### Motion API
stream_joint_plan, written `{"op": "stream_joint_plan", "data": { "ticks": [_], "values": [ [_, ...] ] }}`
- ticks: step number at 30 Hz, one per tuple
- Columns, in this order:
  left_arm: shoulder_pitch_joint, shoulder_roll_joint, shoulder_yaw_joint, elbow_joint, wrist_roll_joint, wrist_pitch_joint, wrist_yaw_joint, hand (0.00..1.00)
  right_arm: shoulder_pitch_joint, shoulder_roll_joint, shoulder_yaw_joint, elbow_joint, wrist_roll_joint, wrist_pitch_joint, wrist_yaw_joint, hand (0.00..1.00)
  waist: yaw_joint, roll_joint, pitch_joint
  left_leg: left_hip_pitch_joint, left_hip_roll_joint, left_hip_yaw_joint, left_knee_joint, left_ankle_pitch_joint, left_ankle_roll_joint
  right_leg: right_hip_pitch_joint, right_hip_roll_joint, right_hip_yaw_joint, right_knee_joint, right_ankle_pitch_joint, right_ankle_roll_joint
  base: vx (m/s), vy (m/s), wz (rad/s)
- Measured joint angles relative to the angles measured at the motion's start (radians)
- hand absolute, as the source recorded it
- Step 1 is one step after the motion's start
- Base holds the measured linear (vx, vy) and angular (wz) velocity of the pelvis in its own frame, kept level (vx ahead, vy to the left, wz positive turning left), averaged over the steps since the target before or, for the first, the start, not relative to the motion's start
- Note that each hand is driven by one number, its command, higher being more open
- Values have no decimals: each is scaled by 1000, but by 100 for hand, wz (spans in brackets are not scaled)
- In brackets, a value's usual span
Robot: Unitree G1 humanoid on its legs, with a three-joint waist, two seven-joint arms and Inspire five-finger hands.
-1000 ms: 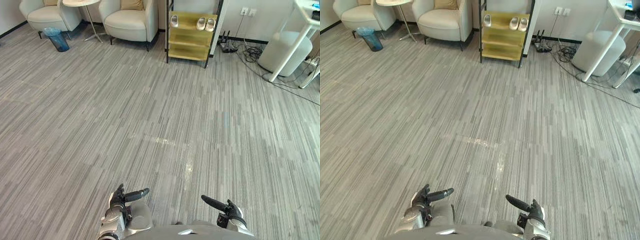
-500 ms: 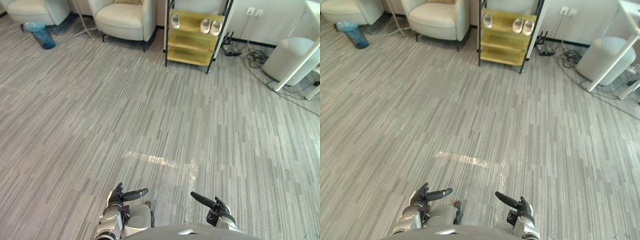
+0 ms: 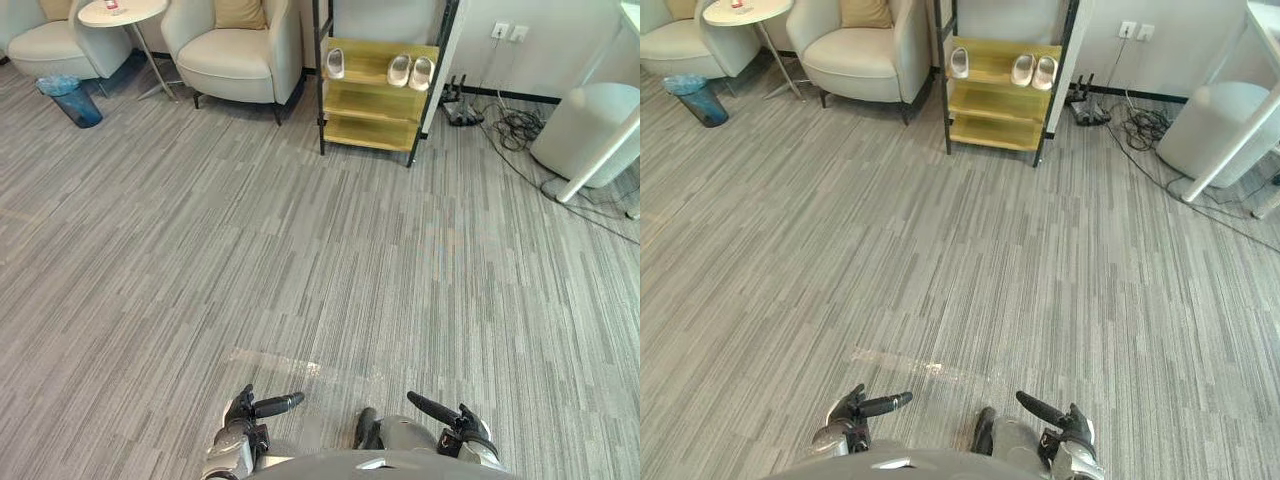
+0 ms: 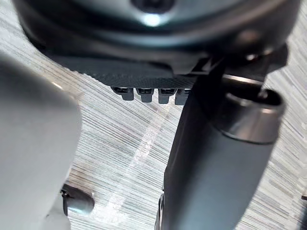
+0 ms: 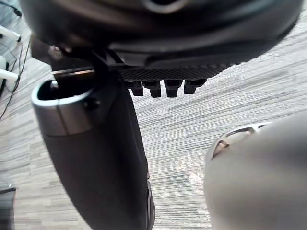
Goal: Pick up cushions and gather them together orderly.
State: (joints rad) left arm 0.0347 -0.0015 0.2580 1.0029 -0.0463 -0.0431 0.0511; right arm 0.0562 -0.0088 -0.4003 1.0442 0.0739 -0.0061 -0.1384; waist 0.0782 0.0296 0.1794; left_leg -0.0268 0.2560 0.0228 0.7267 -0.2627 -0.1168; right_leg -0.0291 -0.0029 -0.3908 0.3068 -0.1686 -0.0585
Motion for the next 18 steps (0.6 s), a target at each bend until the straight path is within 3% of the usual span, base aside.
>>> {"op": "stream_joint_plan", "data": {
  "ticks": [2, 5, 6, 7, 9, 18],
  "values": [
    [1, 5, -5, -15, 1, 0, -5, 100, -1, 4, 0, -1, 6, 1, -2, 100, 3, -6, 2, -51, -5, 48, -3, -14, 3, 56, 4, -11, -46, 0, 1, 204, -57, 13],
    [-1, 6, -15, -18, 12, 0, -5, 100, -3, 2, 10, -9, 6, 1, -2, 100, 6, -2, -1, -94, -44, 35, -228, -8, 11, 89, -3, 2, -66, -5, 12, 217, 83, -12],
    [-1, 6, -21, -18, 16, 0, -5, 100, -3, 1, 9, -9, 6, 2, -3, 100, 6, 1, -3, -95, -73, 3, -342, 77, 17, 88, -11, 14, -52, -13, 27, 165, 142, -24],
    [-2, 3, -21, -17, 15, 1, -5, 100, -2, 3, 9, -7, 6, 4, -3, 100, 9, -2, -5, -85, -89, -9, -351, 97, -8, 88, -18, 30, -46, -18, 35, 221, 161, -24],
    [0, 28, -47, -11, 18, 0, -3, 100, 15, 20, 8, -9, 5, 6, -3, 100, 9, -39, -24, -52, -121, 12, -396, 109, 4, 87, -52, 53, -52, -22, 55, 246, 143, -12],
    [0, 41, -87, 27, 23, 0, -6, 100, 34, 26, -12, 0, -4, 7, 1, 100, 4, -44, -50, 35, -160, 49, -505, 132, 31, 136, -77, 117, -121, 10, 95, 69, 55, -6]
  ]
}}
